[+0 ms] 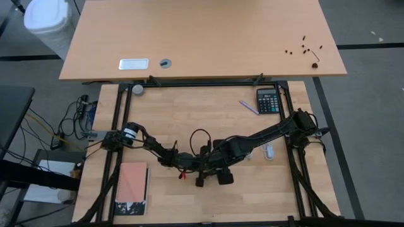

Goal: Screw lightbulb
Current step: Insert the lightbulb on the lamp

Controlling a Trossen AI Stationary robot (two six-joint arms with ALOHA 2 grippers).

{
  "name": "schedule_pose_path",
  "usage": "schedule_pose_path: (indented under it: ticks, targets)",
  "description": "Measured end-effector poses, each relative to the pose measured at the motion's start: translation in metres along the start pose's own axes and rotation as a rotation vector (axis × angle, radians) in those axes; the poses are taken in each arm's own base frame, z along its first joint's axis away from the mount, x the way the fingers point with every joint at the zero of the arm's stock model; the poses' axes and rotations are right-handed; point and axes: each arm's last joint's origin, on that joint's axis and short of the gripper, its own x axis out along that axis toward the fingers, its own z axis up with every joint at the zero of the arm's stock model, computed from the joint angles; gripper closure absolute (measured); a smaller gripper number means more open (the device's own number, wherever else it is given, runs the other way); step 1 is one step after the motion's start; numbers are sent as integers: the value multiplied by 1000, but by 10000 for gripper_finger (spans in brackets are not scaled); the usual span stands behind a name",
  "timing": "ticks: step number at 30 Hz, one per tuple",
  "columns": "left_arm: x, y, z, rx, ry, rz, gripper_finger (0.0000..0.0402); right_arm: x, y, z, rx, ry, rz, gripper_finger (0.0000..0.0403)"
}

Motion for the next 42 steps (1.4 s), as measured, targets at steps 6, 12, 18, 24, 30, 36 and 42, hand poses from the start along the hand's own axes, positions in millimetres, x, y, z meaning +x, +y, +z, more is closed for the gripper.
schedule_pose_path:
  ticks: [6,12,18,24,30,36,42]
  targets:
    - [0,0,0,-24,1,12,204,0,10,-3,139,-18,-57,132]
    - [0,1,0,-54,4,48,204,0,17,-7,278,-27,-108,134]
    - [0,2,0,-80,6,97,204,-1,16,-9,420,-20,-136,135]
    - [0,2,0,-82,6,103,204,-1,18,-9,493,-38,-148,129]
    - [0,3,0,-84,-1,85,204,-1,20,-8,484,-55,-135,124]
    - [0,3,3,-92,-37,74,204,1,21,-6,463,-66,-121,115]
    - [0,2,4,-93,-43,52,204,1,20,-6,459,-67,-131,115]
